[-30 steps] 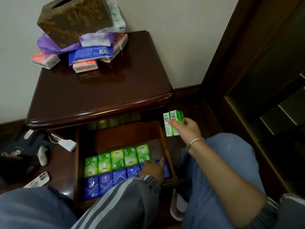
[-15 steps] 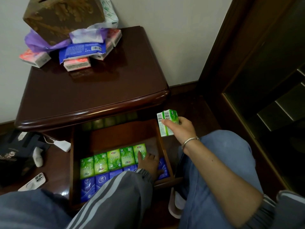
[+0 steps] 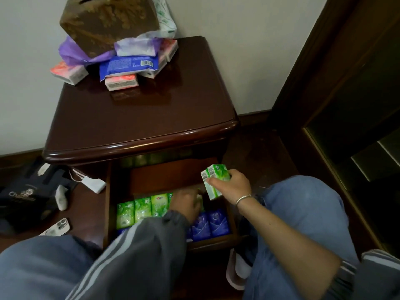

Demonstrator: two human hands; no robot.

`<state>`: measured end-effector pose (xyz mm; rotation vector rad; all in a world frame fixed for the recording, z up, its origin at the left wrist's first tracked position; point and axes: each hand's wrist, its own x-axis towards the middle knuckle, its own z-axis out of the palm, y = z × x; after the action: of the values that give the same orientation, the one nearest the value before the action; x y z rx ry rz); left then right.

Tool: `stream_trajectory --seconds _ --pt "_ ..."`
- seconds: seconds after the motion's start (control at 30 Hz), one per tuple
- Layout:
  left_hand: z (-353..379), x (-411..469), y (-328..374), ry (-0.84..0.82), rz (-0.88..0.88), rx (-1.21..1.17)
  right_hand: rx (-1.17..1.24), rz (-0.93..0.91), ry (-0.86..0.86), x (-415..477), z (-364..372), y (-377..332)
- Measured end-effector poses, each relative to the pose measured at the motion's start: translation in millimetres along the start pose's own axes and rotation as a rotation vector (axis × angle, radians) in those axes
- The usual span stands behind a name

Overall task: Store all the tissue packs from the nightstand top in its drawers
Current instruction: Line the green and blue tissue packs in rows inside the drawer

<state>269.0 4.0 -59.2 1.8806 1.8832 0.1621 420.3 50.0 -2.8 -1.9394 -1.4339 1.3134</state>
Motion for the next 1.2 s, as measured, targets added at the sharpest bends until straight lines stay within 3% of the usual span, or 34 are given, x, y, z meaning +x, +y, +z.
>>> stream_trajectory --seconds 0.2,0.33,0.43,0.57,0.8,1.2 --pt "-84.4 -16.6 -61.4 0.219 -0.299 -0.246 -0.282 -0.014 -0.027 -8.8 45.2 11.4" --pt "-96.3 -40.9 -98.9 0.359 -0.557 -0.169 -0.511 -0.031 0.09 -5.4 54.2 14.6" --pt "-93.8 -54.1 -114.9 0.354 -0.735 -0.137 -0.586 -0.086 0.198 -0.9 51.0 15.5" --pt "-85.3 -63.5 -131.7 0.244 -0.851 -0.285 -0.735 -0.156 0.214 -0.3 55.5 16.3" --pt "-68.0 -69.0 -139.8 0.141 -0.835 -0.571 -1.083 -0.195 0.151 2.4 86.2 15.3" --pt "-60.5 -70.7 -138.2 0.134 -0.784 -0.498 -1.123 -0.137 0.146 5.0 94.1 24.1"
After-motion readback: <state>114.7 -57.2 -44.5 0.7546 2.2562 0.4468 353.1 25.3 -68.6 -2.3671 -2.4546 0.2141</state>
